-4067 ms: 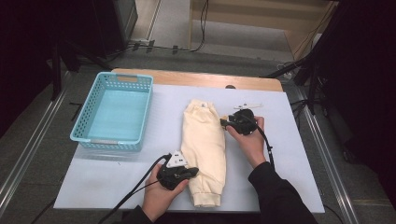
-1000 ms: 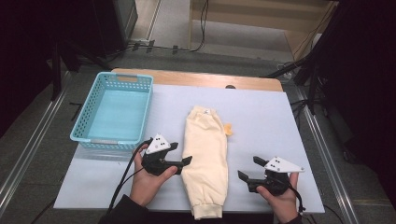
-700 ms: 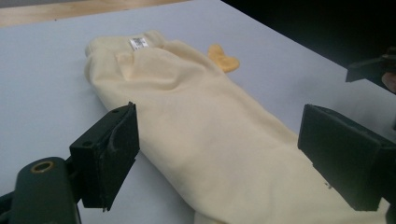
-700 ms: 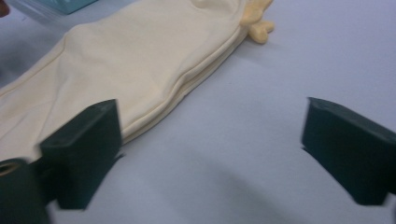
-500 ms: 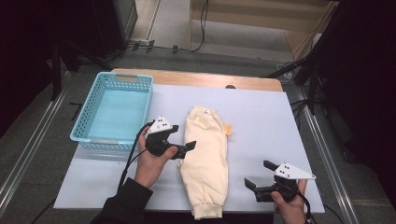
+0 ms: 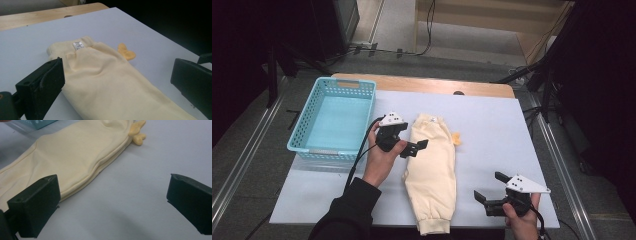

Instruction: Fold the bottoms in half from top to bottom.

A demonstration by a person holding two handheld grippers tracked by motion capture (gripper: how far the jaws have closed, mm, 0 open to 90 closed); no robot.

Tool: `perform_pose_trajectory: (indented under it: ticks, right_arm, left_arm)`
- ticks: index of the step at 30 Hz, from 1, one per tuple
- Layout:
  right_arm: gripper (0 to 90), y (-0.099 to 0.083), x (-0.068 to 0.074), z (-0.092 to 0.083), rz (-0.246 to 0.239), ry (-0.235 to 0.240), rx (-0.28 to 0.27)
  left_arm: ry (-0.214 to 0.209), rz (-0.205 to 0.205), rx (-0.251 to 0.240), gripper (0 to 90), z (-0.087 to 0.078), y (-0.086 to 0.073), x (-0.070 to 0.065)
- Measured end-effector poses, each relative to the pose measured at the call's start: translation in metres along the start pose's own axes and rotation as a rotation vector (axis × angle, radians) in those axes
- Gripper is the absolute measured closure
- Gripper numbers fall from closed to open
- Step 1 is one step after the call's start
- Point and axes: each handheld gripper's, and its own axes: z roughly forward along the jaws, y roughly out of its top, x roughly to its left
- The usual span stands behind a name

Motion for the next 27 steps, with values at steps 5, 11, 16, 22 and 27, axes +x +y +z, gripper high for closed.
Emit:
perform_pose_trajectory:
  ticks: [5,11,16,22,27]
  right_arm:
    - [0.0,0.0,-0.001,0.001,0.01,-0.004,-0.001]
    - [0.0,0.0,-0.001,0.002,0.015,-0.008,0.004]
    - [0.0,0.0,-0.002,0.002,0.011,-0.004,0.003]
    - [0.0,-0.001,-0.001,0.003,0.007,0.005,0.011]
    - [0.0,-0.001,-0.001,0.004,0.007,0.007,0.011]
  left_arm:
    - [0.004,-0.003,0.018,0.0,0.012,0.008,0.005]
    - [0.048,-0.037,0.077,8.5,0.033,0.015,0.017]
    - [0.106,-0.074,0.115,17.8,0.049,0.013,0.032]
    - [0.168,-0.097,0.154,23.2,0.064,0.01,0.046]
    - [0.197,-0.118,0.175,28.1,0.071,0.01,0.056]
